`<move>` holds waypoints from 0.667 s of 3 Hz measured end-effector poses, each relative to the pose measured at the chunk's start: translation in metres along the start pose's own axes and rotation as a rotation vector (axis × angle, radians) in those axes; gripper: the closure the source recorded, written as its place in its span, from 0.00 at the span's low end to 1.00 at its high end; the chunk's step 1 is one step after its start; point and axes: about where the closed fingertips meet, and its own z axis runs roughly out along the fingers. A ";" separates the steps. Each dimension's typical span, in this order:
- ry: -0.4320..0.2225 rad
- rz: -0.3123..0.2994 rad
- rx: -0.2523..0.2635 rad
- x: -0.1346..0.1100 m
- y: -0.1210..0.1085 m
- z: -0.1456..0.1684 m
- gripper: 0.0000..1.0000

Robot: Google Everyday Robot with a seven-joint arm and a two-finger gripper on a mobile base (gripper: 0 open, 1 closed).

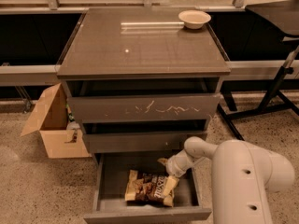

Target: Pick brown chip bag from bottom drawer and place on counter

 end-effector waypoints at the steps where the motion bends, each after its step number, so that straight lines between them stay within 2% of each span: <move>1: 0.026 0.000 0.014 0.021 -0.015 0.028 0.00; 2: 0.058 0.011 0.011 0.040 -0.028 0.060 0.00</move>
Offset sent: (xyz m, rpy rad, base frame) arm 0.0284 0.0156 -0.1198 -0.1029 0.0029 -0.0110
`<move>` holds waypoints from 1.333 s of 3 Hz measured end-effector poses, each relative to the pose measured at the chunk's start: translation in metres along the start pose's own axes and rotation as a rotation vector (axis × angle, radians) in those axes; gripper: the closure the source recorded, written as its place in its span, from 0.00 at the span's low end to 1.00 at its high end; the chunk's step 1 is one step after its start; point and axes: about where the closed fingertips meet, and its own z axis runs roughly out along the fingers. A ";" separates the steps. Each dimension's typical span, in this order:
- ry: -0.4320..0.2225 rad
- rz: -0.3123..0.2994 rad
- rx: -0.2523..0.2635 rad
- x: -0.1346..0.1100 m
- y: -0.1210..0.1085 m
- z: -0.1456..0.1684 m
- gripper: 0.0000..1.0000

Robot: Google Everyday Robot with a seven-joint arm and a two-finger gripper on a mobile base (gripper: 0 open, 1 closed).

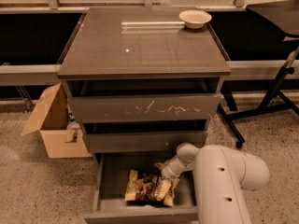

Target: Pick brown chip bag from bottom drawer and place on counter

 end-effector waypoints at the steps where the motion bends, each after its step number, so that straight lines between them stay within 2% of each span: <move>1: 0.023 0.012 -0.011 0.013 -0.011 0.029 0.00; 2: 0.030 0.026 -0.022 0.024 -0.018 0.050 0.18; 3: 0.024 0.029 -0.029 0.029 -0.021 0.062 0.43; 4: -0.050 0.001 -0.025 0.019 -0.019 0.051 0.73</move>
Offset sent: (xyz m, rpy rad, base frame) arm 0.0194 0.0138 -0.0832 -0.0424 0.0453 -0.0098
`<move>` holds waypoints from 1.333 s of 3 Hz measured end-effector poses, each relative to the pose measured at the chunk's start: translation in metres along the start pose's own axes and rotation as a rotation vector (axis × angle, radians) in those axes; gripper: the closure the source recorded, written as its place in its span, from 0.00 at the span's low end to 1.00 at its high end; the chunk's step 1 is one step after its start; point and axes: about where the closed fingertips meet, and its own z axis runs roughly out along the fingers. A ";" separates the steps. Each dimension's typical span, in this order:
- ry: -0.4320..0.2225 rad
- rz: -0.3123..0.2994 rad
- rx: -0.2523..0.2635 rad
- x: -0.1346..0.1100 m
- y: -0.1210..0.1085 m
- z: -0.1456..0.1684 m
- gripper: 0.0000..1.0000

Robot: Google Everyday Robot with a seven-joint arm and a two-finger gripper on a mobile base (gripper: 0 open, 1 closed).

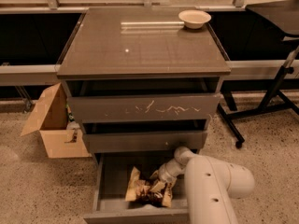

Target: Pick brown chip bag from bottom drawer and place on counter

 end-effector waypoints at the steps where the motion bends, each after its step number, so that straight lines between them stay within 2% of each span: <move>1: -0.092 -0.032 0.027 -0.010 0.009 -0.029 0.95; 2: -0.146 -0.063 0.120 -0.027 0.022 -0.092 1.00; 3: -0.152 -0.087 0.160 -0.046 0.035 -0.135 1.00; 4: -0.151 -0.093 0.154 -0.048 0.037 -0.136 1.00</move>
Offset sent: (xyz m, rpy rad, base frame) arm -0.0089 -0.0639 0.1406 0.1752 -0.2001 -0.0960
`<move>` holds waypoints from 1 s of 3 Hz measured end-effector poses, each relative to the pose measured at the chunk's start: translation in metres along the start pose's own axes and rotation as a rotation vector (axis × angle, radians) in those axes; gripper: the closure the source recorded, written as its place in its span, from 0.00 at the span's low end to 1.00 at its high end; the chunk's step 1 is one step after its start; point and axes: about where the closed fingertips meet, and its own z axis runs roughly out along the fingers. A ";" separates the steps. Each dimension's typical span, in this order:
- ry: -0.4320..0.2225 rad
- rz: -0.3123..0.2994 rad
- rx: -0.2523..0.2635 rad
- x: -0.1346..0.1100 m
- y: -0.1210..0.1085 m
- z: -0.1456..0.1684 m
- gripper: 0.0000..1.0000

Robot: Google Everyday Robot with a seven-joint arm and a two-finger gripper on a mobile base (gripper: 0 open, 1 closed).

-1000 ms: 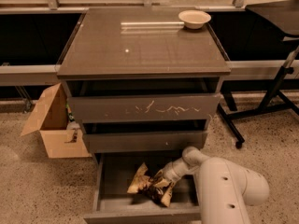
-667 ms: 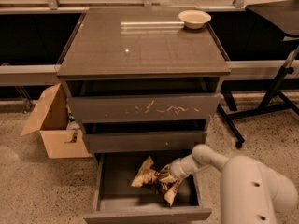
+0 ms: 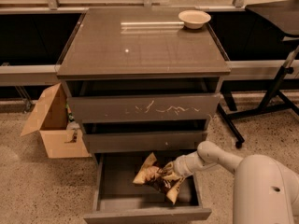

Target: Pick brown chip bag from bottom drawer and place on counter

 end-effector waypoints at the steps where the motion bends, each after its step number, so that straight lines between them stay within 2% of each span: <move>1: 0.000 -0.011 -0.013 -0.004 0.003 -0.002 1.00; 2: 0.017 -0.050 0.005 -0.021 0.014 -0.023 1.00; 3: 0.078 -0.140 0.092 -0.059 0.029 -0.079 1.00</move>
Offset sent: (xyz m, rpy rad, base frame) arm -0.0565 -0.0323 0.1520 -0.0977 -0.2263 0.0726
